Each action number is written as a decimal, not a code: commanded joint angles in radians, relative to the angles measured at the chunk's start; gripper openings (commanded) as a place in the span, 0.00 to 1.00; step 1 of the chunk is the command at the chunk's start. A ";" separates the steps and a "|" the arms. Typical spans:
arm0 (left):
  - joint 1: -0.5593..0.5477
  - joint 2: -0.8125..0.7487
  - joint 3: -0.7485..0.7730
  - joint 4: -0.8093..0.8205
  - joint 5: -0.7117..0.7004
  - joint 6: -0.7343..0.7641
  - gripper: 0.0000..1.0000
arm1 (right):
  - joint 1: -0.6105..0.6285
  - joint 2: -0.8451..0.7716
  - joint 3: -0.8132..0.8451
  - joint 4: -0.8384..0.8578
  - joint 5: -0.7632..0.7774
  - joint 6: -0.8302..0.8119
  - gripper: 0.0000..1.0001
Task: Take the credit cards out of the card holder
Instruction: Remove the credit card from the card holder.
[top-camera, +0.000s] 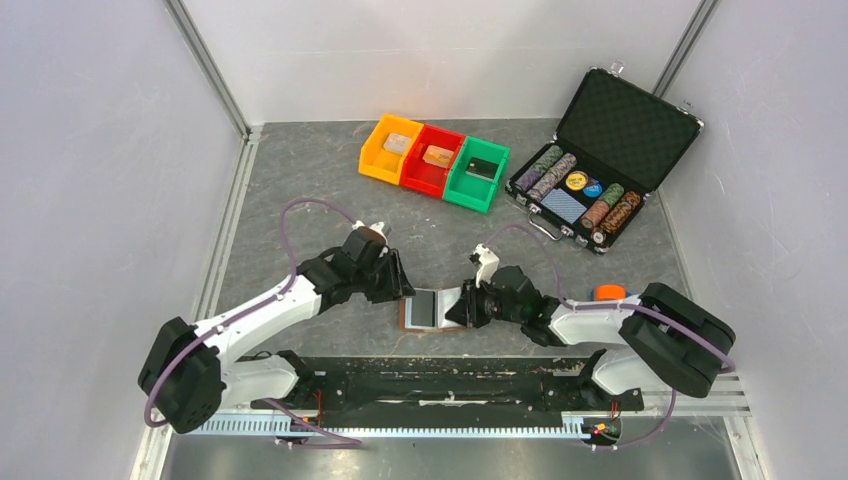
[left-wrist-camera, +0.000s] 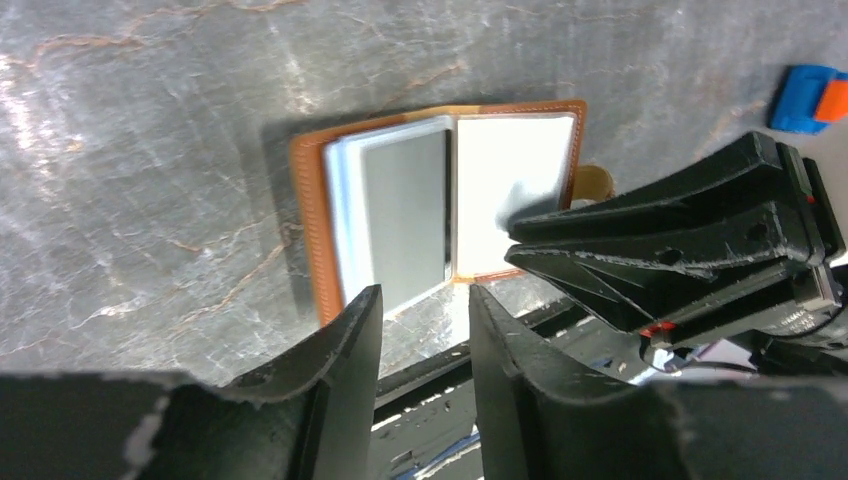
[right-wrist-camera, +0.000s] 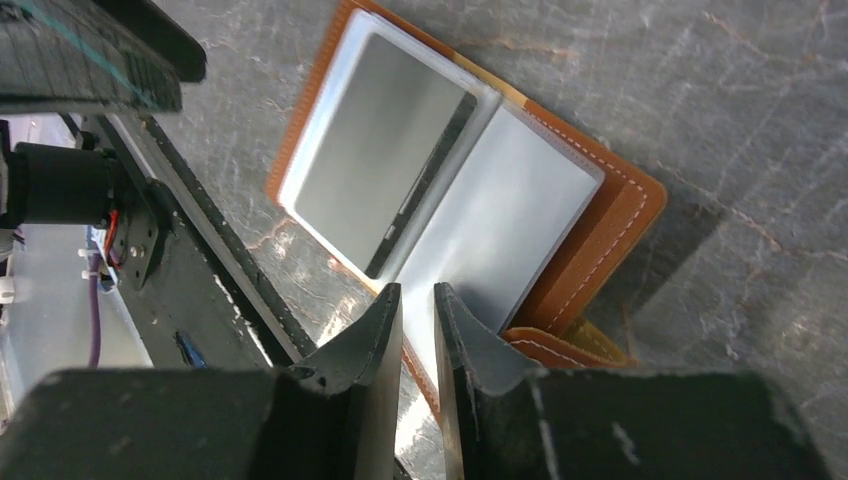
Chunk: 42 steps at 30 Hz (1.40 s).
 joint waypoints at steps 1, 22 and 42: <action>-0.003 -0.016 0.020 0.081 0.108 0.028 0.41 | -0.004 -0.020 0.053 0.020 -0.018 0.001 0.20; -0.003 0.161 -0.133 0.217 0.109 0.029 0.21 | -0.002 0.153 0.113 0.087 -0.032 0.090 0.22; -0.003 0.196 -0.185 0.293 0.150 0.022 0.21 | -0.002 0.240 0.118 0.171 -0.052 0.150 0.24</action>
